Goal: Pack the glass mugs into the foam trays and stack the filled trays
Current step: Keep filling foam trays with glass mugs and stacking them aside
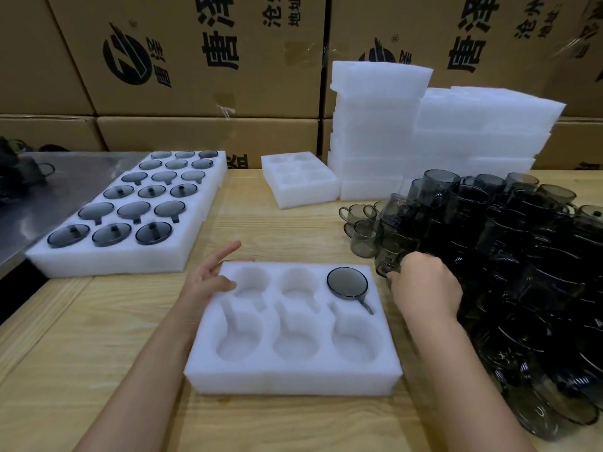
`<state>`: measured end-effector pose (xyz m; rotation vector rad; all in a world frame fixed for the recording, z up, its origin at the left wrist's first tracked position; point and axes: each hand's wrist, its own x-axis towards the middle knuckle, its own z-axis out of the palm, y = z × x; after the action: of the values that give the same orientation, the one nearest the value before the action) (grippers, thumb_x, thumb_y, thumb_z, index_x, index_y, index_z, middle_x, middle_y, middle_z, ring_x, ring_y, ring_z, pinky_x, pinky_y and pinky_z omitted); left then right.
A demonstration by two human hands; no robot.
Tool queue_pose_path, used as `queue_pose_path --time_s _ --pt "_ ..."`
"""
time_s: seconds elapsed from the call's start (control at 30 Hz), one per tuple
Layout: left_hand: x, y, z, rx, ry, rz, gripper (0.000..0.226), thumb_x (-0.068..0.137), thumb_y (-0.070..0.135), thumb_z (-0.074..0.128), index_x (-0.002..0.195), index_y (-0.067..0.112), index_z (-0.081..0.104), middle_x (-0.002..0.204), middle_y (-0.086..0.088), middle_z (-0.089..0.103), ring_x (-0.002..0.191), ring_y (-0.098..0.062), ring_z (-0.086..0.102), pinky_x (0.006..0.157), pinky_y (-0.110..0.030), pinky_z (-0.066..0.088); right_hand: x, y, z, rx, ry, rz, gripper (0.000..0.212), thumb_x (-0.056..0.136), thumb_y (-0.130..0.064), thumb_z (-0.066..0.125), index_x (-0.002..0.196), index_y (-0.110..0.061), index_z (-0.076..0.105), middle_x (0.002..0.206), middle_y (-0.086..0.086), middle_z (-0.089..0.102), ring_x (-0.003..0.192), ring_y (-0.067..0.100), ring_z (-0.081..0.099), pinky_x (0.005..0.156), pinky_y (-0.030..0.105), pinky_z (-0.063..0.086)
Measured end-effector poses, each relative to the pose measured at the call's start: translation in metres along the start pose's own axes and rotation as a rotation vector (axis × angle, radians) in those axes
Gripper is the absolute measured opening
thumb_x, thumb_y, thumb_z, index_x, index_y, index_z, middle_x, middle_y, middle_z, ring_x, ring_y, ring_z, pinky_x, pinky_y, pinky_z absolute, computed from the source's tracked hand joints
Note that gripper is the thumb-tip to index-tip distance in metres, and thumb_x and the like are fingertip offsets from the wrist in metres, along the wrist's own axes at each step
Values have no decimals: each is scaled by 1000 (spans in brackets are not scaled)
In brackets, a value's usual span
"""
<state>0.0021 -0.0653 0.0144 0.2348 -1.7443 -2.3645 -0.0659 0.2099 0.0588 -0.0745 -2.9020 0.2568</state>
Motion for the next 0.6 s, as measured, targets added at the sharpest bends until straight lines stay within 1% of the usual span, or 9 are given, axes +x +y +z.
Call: queue_pose_path --time_s 0.07,0.17,0.23,0.27,0.33,0.43,0.5,0.53,0.6 --pt "-1 0 1 -9 1 0 71 53 -6 50 120 17 59 100 -8 71 78 -23 70 61 -28 57 -2 -2 -2 93 23 0 22 91 -32 58 86 -11 64 89 8 64 86 29 60 73 31 44" --pt "-1 1 2 -6 1 10 70 55 -10 51 120 16 59 99 -8 71 77 -22 71 61 -28 57 -5 -3 -4 245 64 0 24 90 -33 59 81 -12 67 78 6 61 76 28 54 78 36 47" --pt "0 0 2 -3 5 19 63 68 -18 49 123 13 57 100 -9 70 76 -21 71 60 -27 57 -7 -3 -4 364 102 -8 21 90 -31 60 83 -13 68 78 5 62 77 27 55 80 40 48" --pt "0 -1 2 3 8 23 61 75 -22 41 124 12 56 100 -9 69 76 -20 71 60 -26 56 -7 -2 -4 425 137 -24 20 89 -30 61 84 -12 69 81 5 63 80 27 56 80 41 48" --pt "-1 -3 4 38 9 39 59 78 -24 37 124 9 56 93 -3 71 73 -16 70 58 -23 55 -7 -1 -3 549 215 -79 17 88 -27 64 83 -12 70 82 1 63 80 23 55 77 35 45" --pt "-3 -5 11 104 -8 68 58 66 -10 56 121 10 59 82 -3 68 68 -15 66 57 -21 53 -9 -4 -5 788 240 -140 9 83 -22 69 79 -15 70 78 -5 62 72 11 55 70 25 41" --pt "-6 -7 15 133 -32 40 60 61 1 58 120 16 61 87 -8 65 73 -20 64 61 -25 54 -11 -7 -5 919 197 -176 6 81 -19 71 75 -20 68 76 -7 64 69 4 56 68 17 42" --pt "-7 -7 16 155 -46 24 59 62 4 59 120 19 62 90 -8 65 76 -21 64 64 -27 54 -13 -8 -6 962 168 -196 12 80 -17 72 73 -25 66 76 -9 65 69 3 57 68 15 43" --pt "-9 -5 17 206 -79 -9 56 65 10 64 118 26 63 101 -8 67 86 -23 66 73 -32 55 -14 -9 -7 1029 116 -229 22 78 -14 73 70 -32 63 75 -9 66 68 5 59 70 17 45"
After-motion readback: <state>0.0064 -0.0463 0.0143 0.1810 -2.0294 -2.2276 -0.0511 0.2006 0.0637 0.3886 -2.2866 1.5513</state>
